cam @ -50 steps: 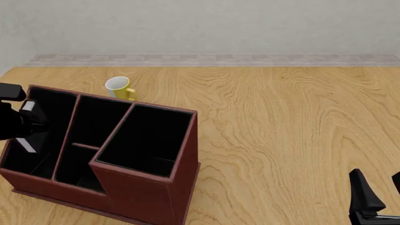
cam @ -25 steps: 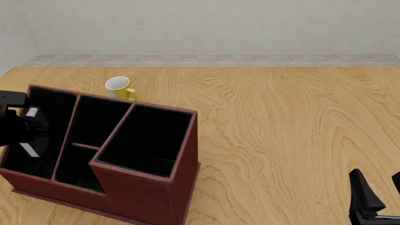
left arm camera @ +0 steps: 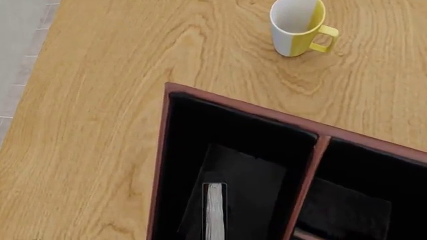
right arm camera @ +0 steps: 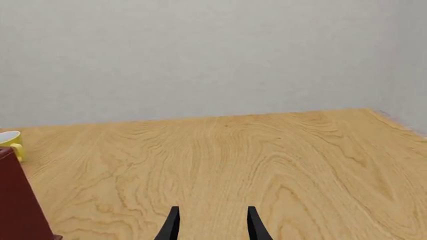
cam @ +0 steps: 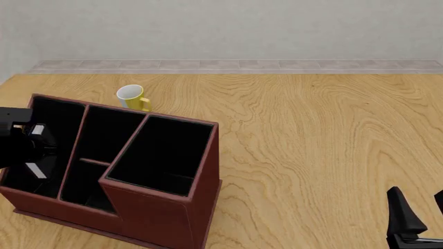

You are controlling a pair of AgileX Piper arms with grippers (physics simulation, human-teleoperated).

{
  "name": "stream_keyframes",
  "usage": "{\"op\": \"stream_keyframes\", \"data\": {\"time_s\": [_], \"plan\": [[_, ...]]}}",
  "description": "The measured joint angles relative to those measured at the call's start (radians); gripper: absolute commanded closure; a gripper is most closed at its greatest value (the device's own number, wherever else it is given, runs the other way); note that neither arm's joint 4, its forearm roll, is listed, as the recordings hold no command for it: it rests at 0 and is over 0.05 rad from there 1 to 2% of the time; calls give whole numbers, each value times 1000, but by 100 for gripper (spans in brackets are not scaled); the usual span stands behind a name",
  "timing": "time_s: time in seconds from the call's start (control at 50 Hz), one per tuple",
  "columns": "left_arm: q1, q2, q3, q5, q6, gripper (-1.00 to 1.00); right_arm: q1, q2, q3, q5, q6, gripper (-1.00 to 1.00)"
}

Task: Pick up the book and place it in the left compartment of the caddy.

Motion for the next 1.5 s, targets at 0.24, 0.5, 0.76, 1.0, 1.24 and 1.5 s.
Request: {"op": "stream_keyframes", "data": {"time_s": [0.24,0.5,0.76,1.0,1.24,1.5], "plan": [[7,22,16,-30,-6,100,-1,0,-2,1,1,-100],[13,43,32,-61,-14,100,-2,0,-2,0,2,-100],[14,55,44,-79,-17,100,-3,0,0,-2,4,-100],[11,69,49,-98,-19,100,-5,0,-1,-2,7,-100],[12,83,51,-110,-21,100,-6,0,-2,-1,8,-100],[10,96,54,-123,-25,100,-7,0,-2,-1,7,-100]]}}
